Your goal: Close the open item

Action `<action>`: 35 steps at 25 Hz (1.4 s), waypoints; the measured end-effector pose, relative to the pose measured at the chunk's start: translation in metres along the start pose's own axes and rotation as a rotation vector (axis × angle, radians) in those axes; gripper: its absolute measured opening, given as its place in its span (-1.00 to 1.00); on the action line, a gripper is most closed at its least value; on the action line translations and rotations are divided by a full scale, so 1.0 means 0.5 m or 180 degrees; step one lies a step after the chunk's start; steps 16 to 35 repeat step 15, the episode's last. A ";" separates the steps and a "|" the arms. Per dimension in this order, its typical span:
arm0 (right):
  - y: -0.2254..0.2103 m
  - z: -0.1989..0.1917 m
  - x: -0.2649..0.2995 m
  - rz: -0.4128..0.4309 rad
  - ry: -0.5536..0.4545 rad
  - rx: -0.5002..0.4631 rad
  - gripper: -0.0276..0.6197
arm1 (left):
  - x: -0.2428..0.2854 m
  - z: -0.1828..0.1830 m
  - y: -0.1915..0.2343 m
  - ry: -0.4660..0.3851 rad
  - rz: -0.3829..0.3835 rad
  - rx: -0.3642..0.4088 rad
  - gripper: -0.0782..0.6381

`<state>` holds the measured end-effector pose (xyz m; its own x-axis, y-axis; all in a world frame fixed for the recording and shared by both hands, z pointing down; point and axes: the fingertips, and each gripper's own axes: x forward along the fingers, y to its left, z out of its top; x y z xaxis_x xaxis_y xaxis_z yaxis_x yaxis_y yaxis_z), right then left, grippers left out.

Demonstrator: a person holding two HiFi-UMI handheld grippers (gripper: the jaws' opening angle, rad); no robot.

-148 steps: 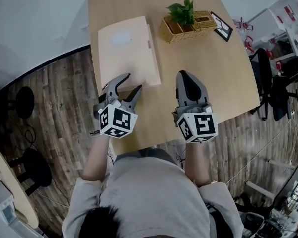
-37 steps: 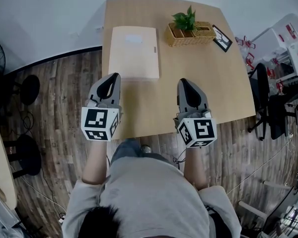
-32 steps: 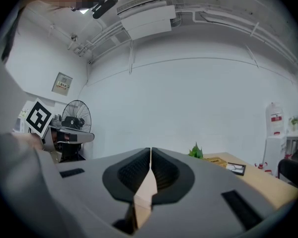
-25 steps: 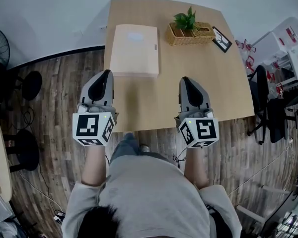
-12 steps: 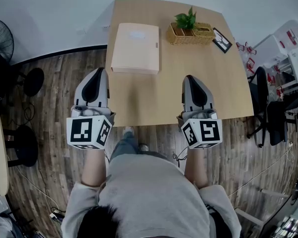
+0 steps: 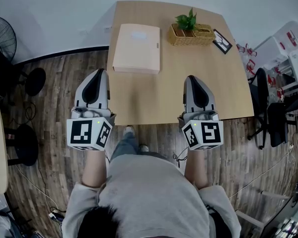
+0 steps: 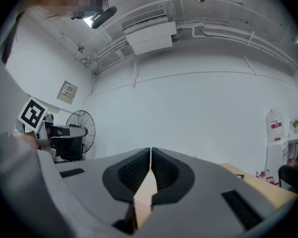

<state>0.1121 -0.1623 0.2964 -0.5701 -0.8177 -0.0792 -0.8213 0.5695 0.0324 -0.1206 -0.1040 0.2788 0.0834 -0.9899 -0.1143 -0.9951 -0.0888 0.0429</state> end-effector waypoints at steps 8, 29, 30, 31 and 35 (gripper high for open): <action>-0.004 0.009 -0.007 -0.0018 -0.0038 0.0028 -0.87 | -0.004 0.003 -0.005 -0.0012 0.0020 0.0028 -0.75; 0.004 0.014 -0.017 -0.0010 -0.0049 0.0031 -0.87 | -0.017 0.006 -0.005 -0.0006 0.0035 0.0032 -0.75; 0.004 0.014 -0.017 -0.0010 -0.0049 0.0031 -0.87 | -0.017 0.006 -0.005 -0.0006 0.0035 0.0032 -0.75; 0.004 0.014 -0.017 -0.0010 -0.0049 0.0031 -0.87 | -0.017 0.006 -0.005 -0.0006 0.0035 0.0032 -0.75; 0.004 0.014 -0.017 -0.0010 -0.0049 0.0031 -0.87 | -0.017 0.006 -0.005 -0.0006 0.0035 0.0032 -0.75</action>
